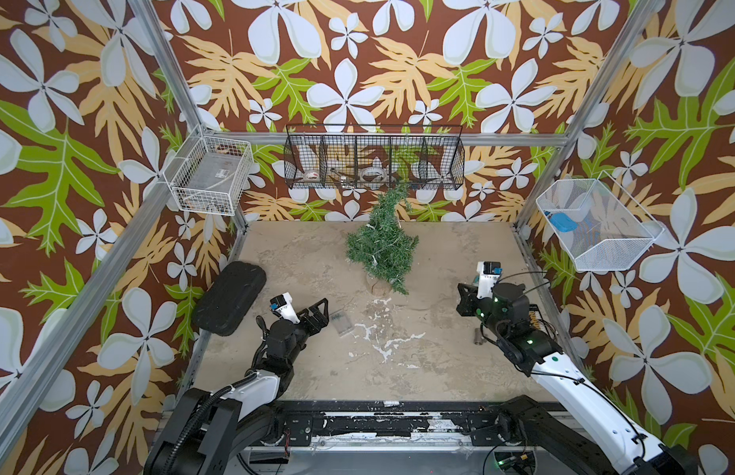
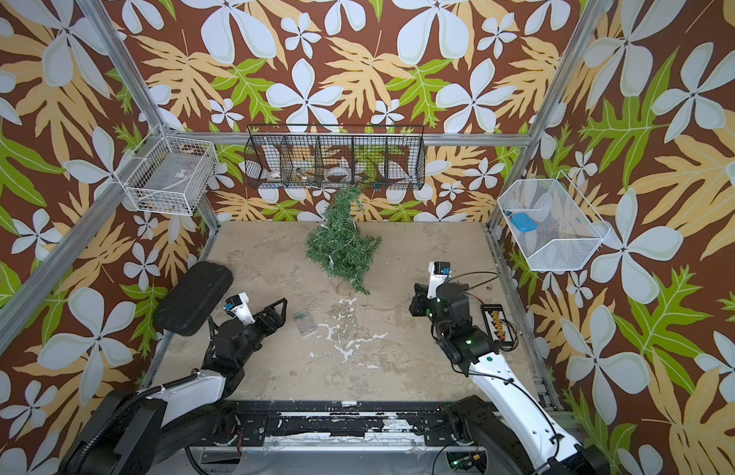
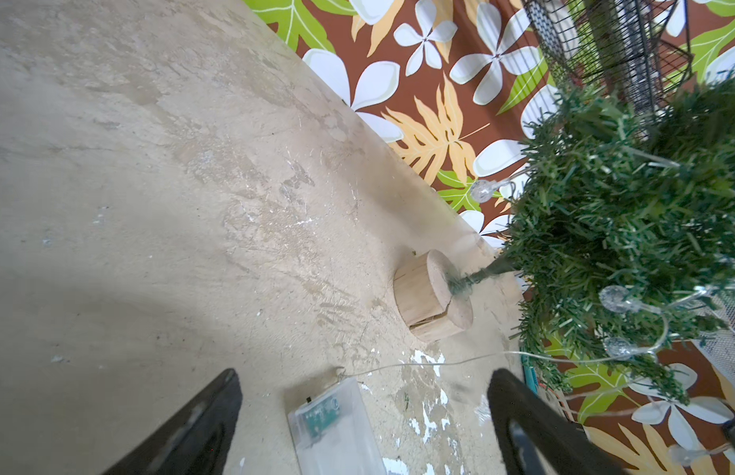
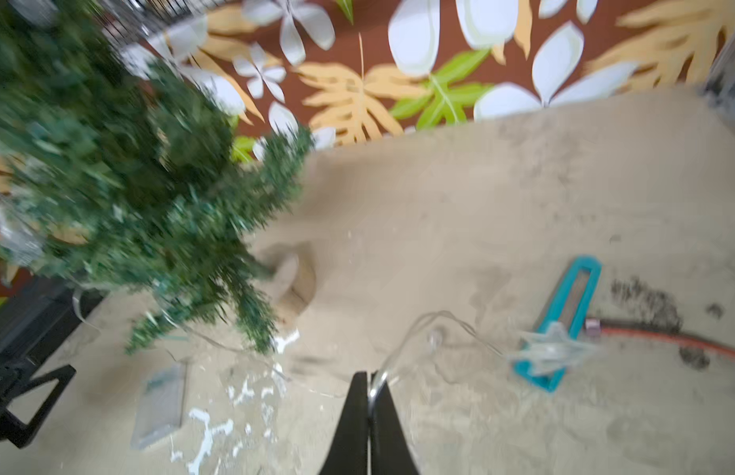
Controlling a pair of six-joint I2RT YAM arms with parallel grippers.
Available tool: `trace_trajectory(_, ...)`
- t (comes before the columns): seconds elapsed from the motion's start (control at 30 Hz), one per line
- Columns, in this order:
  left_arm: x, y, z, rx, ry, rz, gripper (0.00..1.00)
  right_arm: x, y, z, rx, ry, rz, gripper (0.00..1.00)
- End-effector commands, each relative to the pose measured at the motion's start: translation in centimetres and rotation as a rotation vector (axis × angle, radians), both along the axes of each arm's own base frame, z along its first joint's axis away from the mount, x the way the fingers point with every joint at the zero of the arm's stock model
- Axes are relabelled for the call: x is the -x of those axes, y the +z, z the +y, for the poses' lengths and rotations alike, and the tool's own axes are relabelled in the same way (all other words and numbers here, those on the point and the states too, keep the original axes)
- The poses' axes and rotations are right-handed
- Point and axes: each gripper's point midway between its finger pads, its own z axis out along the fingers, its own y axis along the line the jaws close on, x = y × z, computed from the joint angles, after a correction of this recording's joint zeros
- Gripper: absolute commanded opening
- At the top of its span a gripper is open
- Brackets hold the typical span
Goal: Remove string lights from the small christmas tree
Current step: Remove the light string from the Christmas tree.
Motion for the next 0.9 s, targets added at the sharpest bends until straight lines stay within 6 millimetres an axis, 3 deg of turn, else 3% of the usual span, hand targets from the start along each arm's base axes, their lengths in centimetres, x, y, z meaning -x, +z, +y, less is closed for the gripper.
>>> trace_trajectory(0.0,-0.3,1.1,-0.7,0.023,-0.031,-0.032,0.95,-0.5,-1.0,1.6,-0.090,0.053,0.001,0.00)
trace_trajectory(0.17,-0.3,1.0,-0.4,0.019,-0.014,-0.032,0.95,-0.6,-5.7,3.5,-0.068,0.153,0.125,0.00)
trace_trajectory(0.27,-0.3,0.9,-0.5,0.028,-0.018,-0.031,0.95,-0.6,-7.3,4.7,-0.073,0.200,0.151,0.00)
trace_trajectory(0.4,-0.4,0.9,-0.6,0.029,-0.022,-0.023,0.95,-0.5,-7.1,9.4,-0.021,0.375,0.098,0.00)
trace_trajectory(0.47,-0.5,1.0,-0.8,0.034,-0.031,-0.025,0.95,-1.0,-7.3,10.8,0.005,0.401,0.087,0.00)
trace_trajectory(0.7,-0.4,0.4,-0.7,0.035,-0.027,-0.013,0.95,-3.8,-6.6,12.3,-0.078,0.354,0.028,0.03)
trace_trajectory(0.87,-0.8,0.1,-0.7,0.033,-0.018,0.012,0.95,-3.5,-6.1,14.6,-0.087,0.408,0.013,0.08)
